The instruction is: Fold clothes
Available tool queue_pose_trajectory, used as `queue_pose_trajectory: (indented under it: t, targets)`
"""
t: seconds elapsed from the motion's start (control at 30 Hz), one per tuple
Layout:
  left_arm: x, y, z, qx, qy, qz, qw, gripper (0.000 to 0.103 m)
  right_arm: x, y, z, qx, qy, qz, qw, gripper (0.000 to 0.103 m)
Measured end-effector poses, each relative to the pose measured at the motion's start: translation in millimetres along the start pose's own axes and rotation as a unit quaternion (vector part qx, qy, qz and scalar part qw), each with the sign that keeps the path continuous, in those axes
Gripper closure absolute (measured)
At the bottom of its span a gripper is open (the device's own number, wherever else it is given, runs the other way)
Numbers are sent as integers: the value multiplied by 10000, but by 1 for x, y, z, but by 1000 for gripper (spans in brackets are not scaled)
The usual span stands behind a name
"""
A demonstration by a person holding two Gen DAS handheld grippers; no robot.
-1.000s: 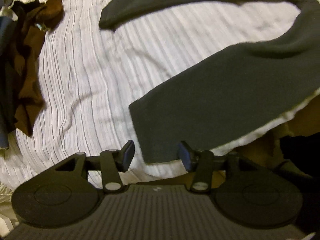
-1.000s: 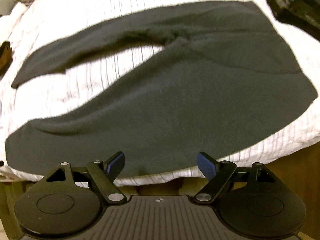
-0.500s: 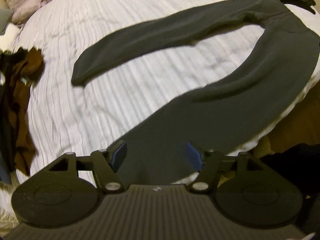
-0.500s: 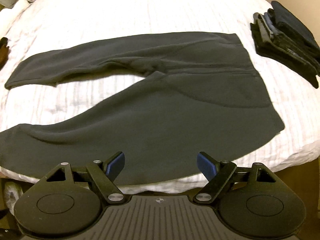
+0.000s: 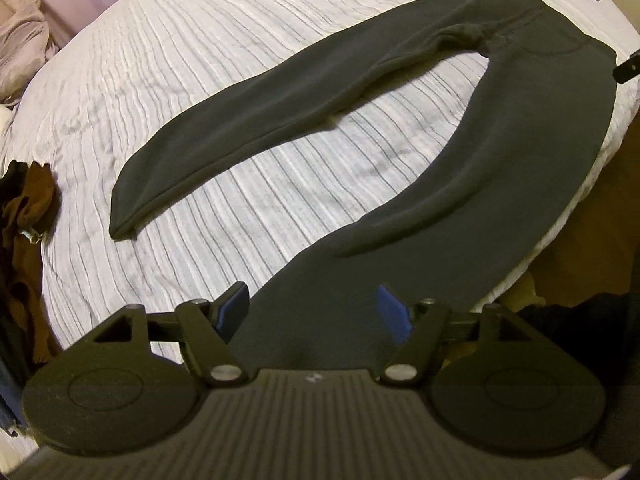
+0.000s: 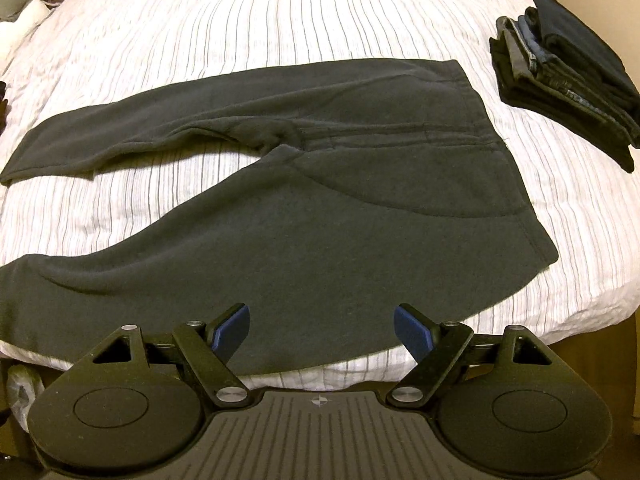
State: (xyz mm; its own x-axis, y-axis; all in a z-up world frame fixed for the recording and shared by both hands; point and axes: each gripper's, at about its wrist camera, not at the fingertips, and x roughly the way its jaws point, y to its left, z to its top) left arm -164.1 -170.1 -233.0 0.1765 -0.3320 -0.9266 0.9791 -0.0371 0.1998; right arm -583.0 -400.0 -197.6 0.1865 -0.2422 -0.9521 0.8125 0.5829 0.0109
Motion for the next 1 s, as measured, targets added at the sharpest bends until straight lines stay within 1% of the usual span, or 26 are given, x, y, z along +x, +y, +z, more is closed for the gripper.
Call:
queue_pose_trajectory:
  t: [0.33,0.47,0.5,0.57,0.67,0.73,0.8,0.93,1.0]
  targets:
    - [2,-13,4,9,79,5,10000,34,5,-13,1,-72,83,33,9999,21]
    - [3,-23,-2,250,93,132,9996,34,7,-18,-3,-179,63,26,9998,21]
    - [4,-26,-5,365,81,195,9991,34,7,-18,-5,-296,0,-17,9996,21]
    - [8,-36,-15,742,38,442,9963,34,5,-16,-11,-773,-215,-223,9965,21]
    - [16,-53,-35,1361,51,799,9874,37,4,-12,-22,-1591,-474,-540,9846,21]
    - [22,-60,-49,1596,94,877,9832,37,4,-12,-28,-1950,-537,-593,9775,21]
    - [28,-67,-62,1691,145,886,9815,38,3,-12,-34,-2214,-586,-615,9715,21]
    - [46,-78,-83,1841,232,908,9784,42,8,-10,-43,-2540,-649,-637,9629,21]
    - [59,-85,-93,2023,268,950,9743,45,16,-6,-47,-2701,-632,-617,9588,21]
